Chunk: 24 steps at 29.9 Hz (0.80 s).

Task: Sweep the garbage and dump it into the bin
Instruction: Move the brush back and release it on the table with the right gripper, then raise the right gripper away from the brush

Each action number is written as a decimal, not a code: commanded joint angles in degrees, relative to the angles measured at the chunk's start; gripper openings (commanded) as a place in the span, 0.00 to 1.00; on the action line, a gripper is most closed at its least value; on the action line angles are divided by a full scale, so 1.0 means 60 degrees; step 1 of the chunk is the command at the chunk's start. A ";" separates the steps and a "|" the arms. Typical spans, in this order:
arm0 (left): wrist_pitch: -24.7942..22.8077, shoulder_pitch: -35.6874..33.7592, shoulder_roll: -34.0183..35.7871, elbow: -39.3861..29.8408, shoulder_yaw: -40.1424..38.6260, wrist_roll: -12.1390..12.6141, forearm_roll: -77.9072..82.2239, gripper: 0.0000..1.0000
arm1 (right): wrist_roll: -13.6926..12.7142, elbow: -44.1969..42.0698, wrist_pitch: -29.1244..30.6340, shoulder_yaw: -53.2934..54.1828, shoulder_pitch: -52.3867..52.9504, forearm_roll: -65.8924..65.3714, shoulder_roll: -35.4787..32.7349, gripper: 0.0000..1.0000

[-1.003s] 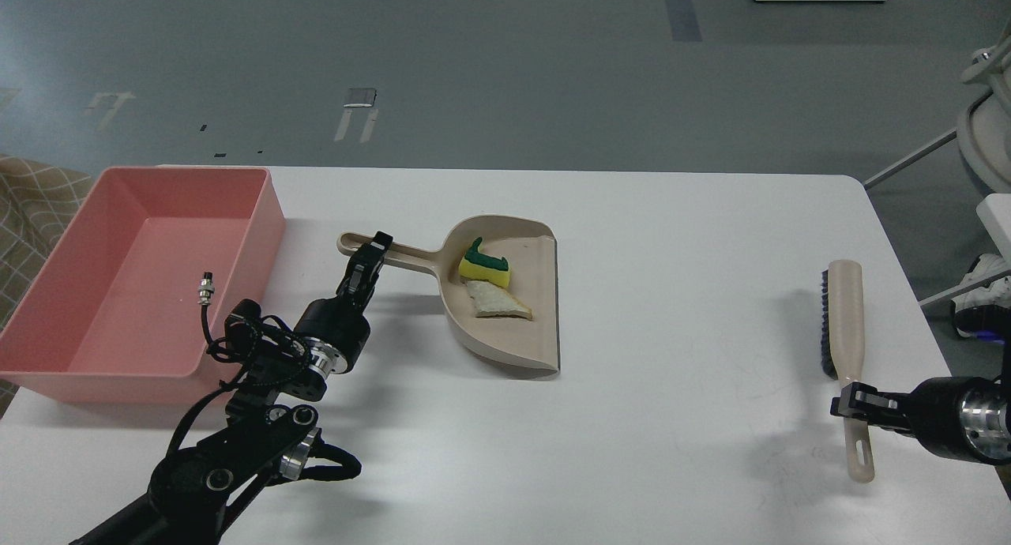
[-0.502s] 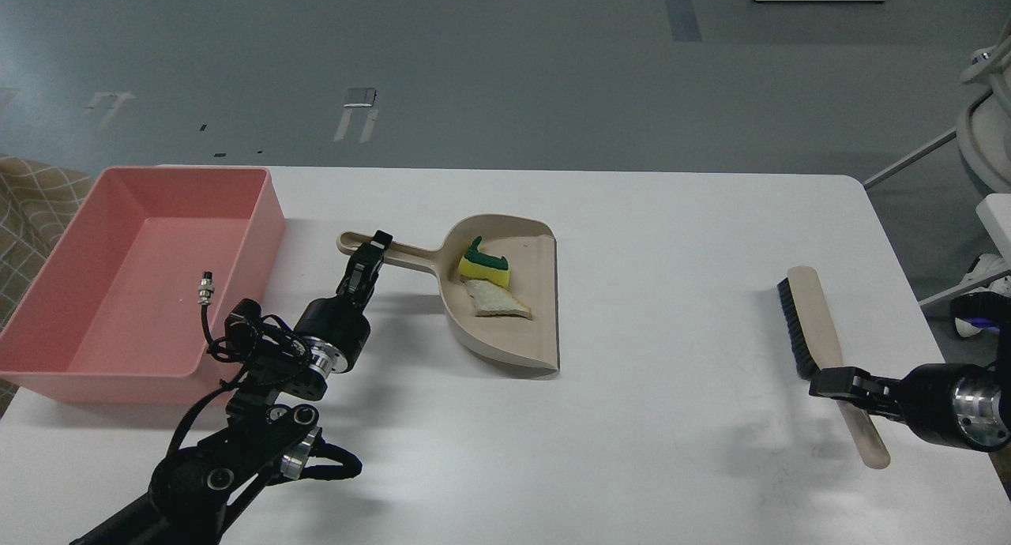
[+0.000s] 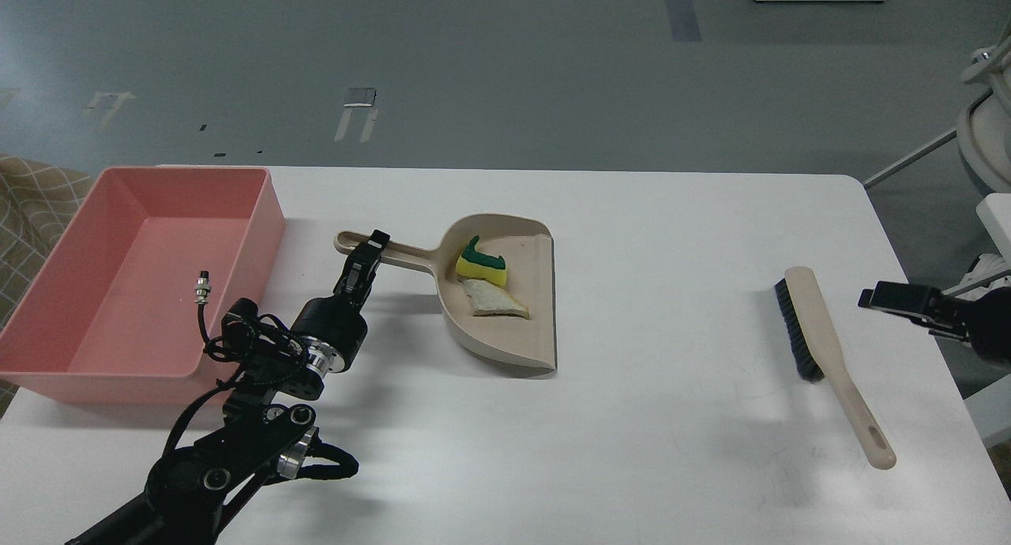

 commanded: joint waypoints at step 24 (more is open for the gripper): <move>0.0058 -0.0022 -0.0086 -0.0265 -0.0162 -0.0469 -0.0882 0.18 | 0.0012 -0.3360 -0.0003 0.7175 0.0185 0.2517 0.8029 1.00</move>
